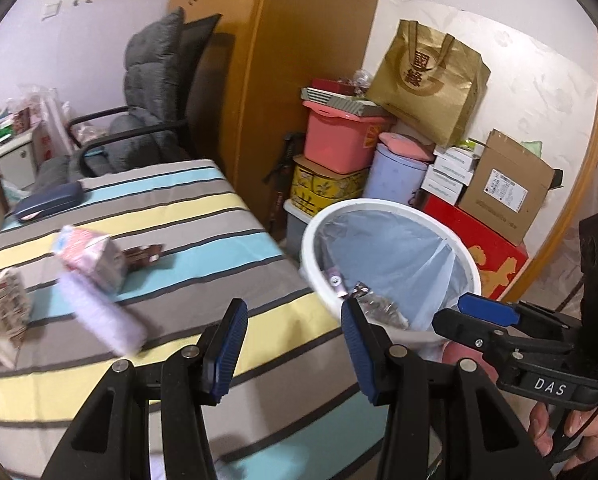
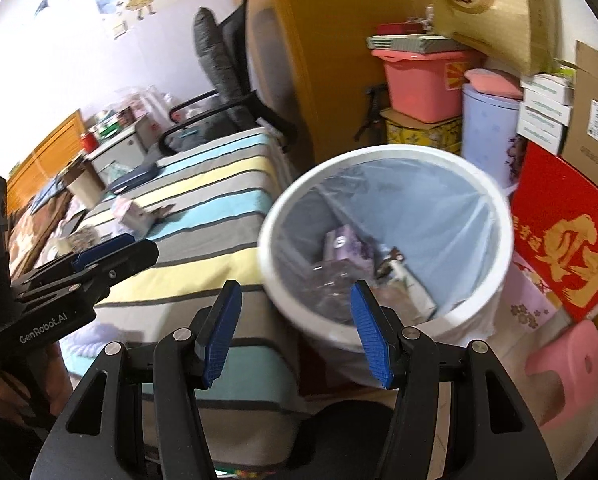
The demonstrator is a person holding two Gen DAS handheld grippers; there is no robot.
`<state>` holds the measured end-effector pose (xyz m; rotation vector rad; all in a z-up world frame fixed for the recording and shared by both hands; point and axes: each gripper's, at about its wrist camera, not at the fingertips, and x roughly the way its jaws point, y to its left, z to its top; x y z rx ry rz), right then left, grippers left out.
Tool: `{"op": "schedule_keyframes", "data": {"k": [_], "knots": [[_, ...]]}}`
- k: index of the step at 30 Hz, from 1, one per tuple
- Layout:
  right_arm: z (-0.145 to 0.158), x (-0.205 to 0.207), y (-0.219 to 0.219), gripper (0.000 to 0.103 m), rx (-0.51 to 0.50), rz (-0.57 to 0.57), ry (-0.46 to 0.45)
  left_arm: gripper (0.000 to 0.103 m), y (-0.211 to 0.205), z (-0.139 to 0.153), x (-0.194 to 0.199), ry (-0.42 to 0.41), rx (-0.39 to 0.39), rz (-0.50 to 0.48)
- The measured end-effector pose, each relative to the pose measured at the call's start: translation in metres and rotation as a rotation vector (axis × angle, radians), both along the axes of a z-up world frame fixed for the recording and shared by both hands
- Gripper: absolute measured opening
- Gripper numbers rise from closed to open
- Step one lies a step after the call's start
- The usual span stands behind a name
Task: Collect trash
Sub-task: 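Move both open tools back over the table items, then close the left tool on the white foam fruit net and lift it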
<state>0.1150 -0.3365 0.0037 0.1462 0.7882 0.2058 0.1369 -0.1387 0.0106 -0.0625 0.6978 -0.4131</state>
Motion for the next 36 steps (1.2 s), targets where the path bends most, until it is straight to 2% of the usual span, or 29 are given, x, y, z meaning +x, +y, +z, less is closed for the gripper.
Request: {"op": "schedule_keyframes", "data": {"k": [9, 23, 33, 36], "knots": [[0.000, -0.018, 0.036, 0.058, 0.030, 0.106, -0.001, 0.048, 0.046, 0.000, -0.039, -0.007, 0.030, 0.098], [0.010, -0.044, 0.085, 0.058, 0.033, 0.220, -0.034, 0.049, 0.126, -0.005, -0.103, -0.021, 0.017, 0.243], [0.009, -0.043, 0.099, 0.058, 0.024, 0.270, -0.056, 0.049, 0.141, -0.018, -0.106, 0.002, 0.018, 0.249], [0.006, -0.045, 0.103, 0.058, 0.010, 0.293, -0.051, 0.054, 0.140, -0.024, -0.100, 0.007, 0.009, 0.227]]}}
